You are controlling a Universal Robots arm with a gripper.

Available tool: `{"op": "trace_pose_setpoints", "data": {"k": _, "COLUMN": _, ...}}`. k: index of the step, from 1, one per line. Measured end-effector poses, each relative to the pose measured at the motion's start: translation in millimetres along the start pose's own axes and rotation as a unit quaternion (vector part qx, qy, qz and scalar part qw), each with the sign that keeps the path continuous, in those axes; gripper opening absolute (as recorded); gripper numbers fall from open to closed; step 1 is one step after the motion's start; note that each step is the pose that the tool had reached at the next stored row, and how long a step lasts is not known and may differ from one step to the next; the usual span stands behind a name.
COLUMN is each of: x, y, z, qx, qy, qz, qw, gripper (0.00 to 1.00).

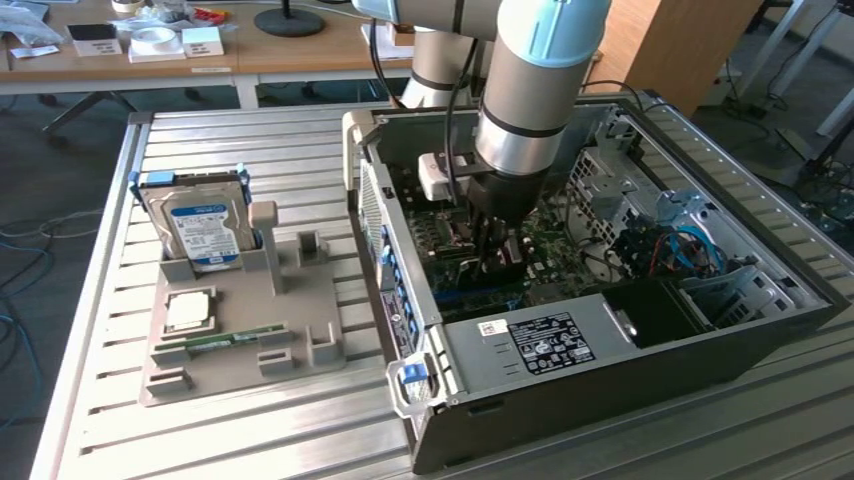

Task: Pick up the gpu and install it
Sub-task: 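Insert the gpu into the slot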

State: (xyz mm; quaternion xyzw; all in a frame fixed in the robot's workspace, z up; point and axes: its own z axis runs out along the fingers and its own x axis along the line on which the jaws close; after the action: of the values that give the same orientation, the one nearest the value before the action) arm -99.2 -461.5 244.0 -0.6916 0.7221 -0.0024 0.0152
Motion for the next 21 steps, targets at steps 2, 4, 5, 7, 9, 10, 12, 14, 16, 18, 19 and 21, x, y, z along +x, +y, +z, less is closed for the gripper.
{"op": "trace_pose_setpoints", "data": {"k": 2, "x": 0.0, "y": 0.0, "z": 0.0, "qx": -0.0001, "qy": -0.0001, "qz": 0.0, "qw": 1.0, "gripper": 0.27}}
{"op": "trace_pose_setpoints", "data": {"k": 4, "x": 0.0, "y": 0.0, "z": 0.3, "qx": 0.0002, "qy": -0.0003, "qz": 0.0, "qw": 1.0, "gripper": 0.34}}
{"op": "trace_pose_setpoints", "data": {"k": 5, "x": 0.0, "y": 0.0, "z": 0.1, "qx": 0.0, "qy": -0.0001, "qz": 0.0, "qw": 1.0, "gripper": 0.34}}
{"op": "trace_pose_setpoints", "data": {"k": 7, "x": 0.0, "y": 0.0, "z": 0.0, "qx": 0.0, "qy": -0.0001, "qz": 0.0, "qw": 1.0, "gripper": 0.4}}
{"op": "trace_pose_setpoints", "data": {"k": 9, "x": 0.0, "y": 0.0, "z": 0.0, "qx": 0.0, "qy": 0.0, "qz": 0.0, "qw": 1.0, "gripper": 0.4}}
{"op": "trace_pose_setpoints", "data": {"k": 10, "x": 0.0, "y": 0.0, "z": -0.2, "qx": 0.0, "qy": 0.0, "qz": 0.0, "qw": 1.0, "gripper": 0.4}}
{"op": "trace_pose_setpoints", "data": {"k": 12, "x": -0.2, "y": -0.1, "z": -3.0, "qx": 0.0, "qy": 0.0, "qz": 0.0, "qw": 1.0, "gripper": 0.4}}
{"op": "trace_pose_setpoints", "data": {"k": 14, "x": -0.5, "y": -0.2, "z": -6.5, "qx": 0.0, "qy": 0.0, "qz": 0.0, "qw": 1.0, "gripper": 0.4}}
{"op": "trace_pose_setpoints", "data": {"k": 16, "x": -1.2, "y": -0.2, "z": -8.3, "qx": 0.0003, "qy": 0.0, "qz": 0.0, "qw": 1.0, "gripper": 0.4}}
{"op": "trace_pose_setpoints", "data": {"k": 18, "x": -1.4, "y": -0.3, "z": -10.0, "qx": 0.0004, "qy": 0.0, "qz": 0.0, "qw": 1.0, "gripper": 0.4}}
{"op": "trace_pose_setpoints", "data": {"k": 19, "x": -1.5, "y": -0.2, "z": -10.1, "qx": 0.0005, "qy": -0.0001, "qz": 0.0, "qw": 1.0, "gripper": 0.4}}
{"op": "trace_pose_setpoints", "data": {"k": 21, "x": -2.2, "y": 0.0, "z": -10.2, "qx": 0.0006, "qy": -0.0001, "qz": 0.0, "qw": 1.0, "gripper": 0.4}}
